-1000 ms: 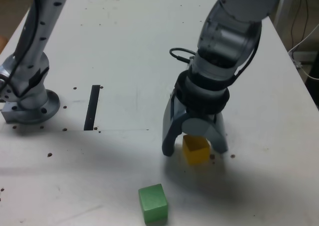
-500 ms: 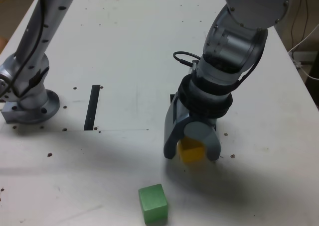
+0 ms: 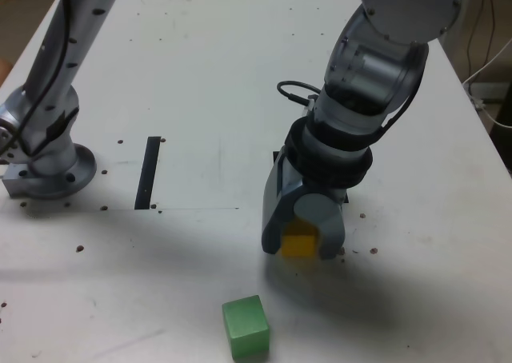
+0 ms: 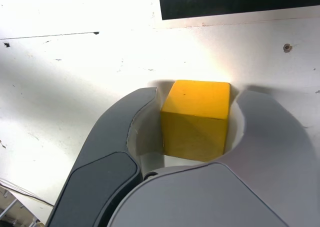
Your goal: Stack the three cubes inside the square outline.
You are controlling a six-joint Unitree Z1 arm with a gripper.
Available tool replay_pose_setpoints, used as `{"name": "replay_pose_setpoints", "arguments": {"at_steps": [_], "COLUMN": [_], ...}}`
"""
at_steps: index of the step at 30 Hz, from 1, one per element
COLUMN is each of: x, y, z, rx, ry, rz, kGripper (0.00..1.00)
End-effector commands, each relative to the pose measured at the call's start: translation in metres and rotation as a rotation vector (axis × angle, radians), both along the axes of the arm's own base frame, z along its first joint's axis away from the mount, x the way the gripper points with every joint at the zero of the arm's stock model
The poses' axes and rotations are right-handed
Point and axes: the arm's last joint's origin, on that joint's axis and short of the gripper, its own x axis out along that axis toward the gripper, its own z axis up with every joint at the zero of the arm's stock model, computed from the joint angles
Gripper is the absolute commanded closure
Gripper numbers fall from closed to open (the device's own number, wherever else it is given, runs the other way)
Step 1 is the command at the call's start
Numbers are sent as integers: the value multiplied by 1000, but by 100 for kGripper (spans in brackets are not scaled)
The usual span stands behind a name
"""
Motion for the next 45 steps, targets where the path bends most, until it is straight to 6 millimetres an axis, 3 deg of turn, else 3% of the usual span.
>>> {"name": "replay_pose_setpoints", "arguments": {"at_steps": [1,5,10,17,30,45], "x": [-3,-9,-27,-45,-27,-4], "y": [0,3,13,41,97,100], "z": [5,16,48,77,77,56], "rx": [-3,8,53,114,99,65], "ry": [-8,-15,-46,-103,-146,-134], "rz": [-4,-9,-14,-28,-37,-41], "kGripper": [79,79,79,79,78,78]}}
